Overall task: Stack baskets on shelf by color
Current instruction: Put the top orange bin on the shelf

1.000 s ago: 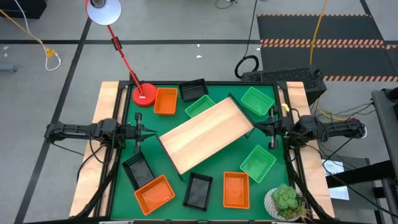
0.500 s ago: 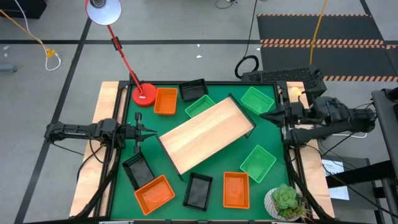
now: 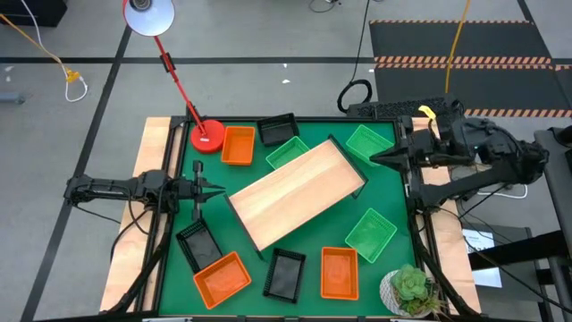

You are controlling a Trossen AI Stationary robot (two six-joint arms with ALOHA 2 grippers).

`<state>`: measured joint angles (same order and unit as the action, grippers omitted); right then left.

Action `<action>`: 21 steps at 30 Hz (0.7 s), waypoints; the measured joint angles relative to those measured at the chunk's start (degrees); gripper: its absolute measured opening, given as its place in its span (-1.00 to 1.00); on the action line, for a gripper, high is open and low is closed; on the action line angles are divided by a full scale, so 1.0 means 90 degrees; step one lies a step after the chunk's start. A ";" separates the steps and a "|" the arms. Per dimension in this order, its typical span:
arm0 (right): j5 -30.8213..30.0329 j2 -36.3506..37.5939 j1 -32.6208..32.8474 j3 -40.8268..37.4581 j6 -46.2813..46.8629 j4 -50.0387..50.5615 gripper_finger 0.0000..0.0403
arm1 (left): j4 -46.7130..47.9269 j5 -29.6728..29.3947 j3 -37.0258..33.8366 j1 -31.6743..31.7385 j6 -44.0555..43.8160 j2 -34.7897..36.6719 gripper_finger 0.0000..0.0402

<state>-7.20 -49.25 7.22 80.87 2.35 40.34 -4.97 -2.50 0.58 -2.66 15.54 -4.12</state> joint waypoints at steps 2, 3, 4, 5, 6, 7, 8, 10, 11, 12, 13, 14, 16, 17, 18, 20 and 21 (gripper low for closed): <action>0.0000 -0.0216 0.0000 0.0300 0.0144 0.0324 -1.00 | 0.0001 0.0000 0.0000 0.0000 -0.0150 0.0000 -0.80; 0.0000 -0.0311 -0.0002 0.0423 0.0226 0.0476 -1.00 | -0.0005 0.0002 0.0000 0.0000 -0.0200 0.0000 -0.80; 0.0001 -0.0394 0.0000 0.0536 0.0302 0.0580 -1.00 | -0.0006 0.0001 0.0000 0.0002 -0.0244 0.0000 -0.80; 0.0002 -0.0472 0.0000 0.0626 0.0348 0.0646 -1.00 | -0.0004 0.0002 0.0000 0.0001 -0.0271 0.0000 -0.80; 0.0000 -0.0537 0.0000 0.0696 0.0379 0.0688 -1.00 | -0.0014 0.0001 0.0000 0.0001 -0.0295 0.0000 -0.80; 0.0000 -0.0593 -0.0001 0.0743 0.0382 0.0702 -1.00 | -0.0063 0.0002 0.0000 0.0001 -0.0383 -0.0001 -0.80; 0.0000 -0.0635 -0.0002 0.0769 0.0382 0.0695 -1.00 | -0.0205 0.0001 0.0000 -0.0001 -0.0588 -0.0002 -0.80; 0.0000 -0.0678 -0.0002 0.0773 0.0384 0.0717 -1.00 | -0.0875 -0.0007 0.0000 -0.0002 -0.1113 -0.0002 -0.80; 0.0000 -0.0683 0.0000 0.0773 0.0384 0.0723 -1.00 | -0.1296 -0.0066 0.0000 -0.0002 -0.1296 0.0000 -0.80; 0.0000 -0.0683 -0.0001 0.0773 0.0384 0.0715 -1.00 | -0.1699 -0.0213 0.0005 0.0000 -0.1385 0.0000 -0.80; 0.0000 -0.0683 0.0000 0.0773 0.0384 0.0710 -1.00 | -0.1959 -0.0452 0.0052 0.0000 -0.1463 0.0000 -0.80; 0.0000 -0.0681 0.0000 0.0773 0.0384 0.0707 -1.00 | -0.2024 -0.0661 0.0160 0.0000 -0.1527 0.0000 -0.80; 0.0000 -0.0680 0.0000 0.0773 0.0401 0.0704 -1.00 | -0.1593 -0.0924 0.0565 0.0002 -0.1572 -0.0001 -0.84; -0.0001 -0.0683 -0.0001 0.0773 0.0437 0.0705 -1.00 | -0.1232 -0.0973 0.0810 0.0002 -0.1568 -0.0019 -0.87; -0.0002 -0.0683 0.0000 0.0773 0.0458 0.0708 -1.00 | -0.0887 -0.1015 0.1069 0.0002 -0.1565 -0.0088 -0.91; -0.0039 -0.0690 -0.0002 0.0773 0.0453 0.0744 -1.00 | -0.0303 -0.1093 0.1609 0.0002 -0.1577 -0.0272 -0.97; -0.0050 -0.0690 -0.0002 0.0773 0.0437 0.0747 -1.00 | -0.0075 -0.1141 0.1892 0.0002 -0.1574 -0.0381 -0.98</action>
<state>-7.65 -55.46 7.20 87.83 6.27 47.07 -5.65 -12.78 17.60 -2.63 1.37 -7.55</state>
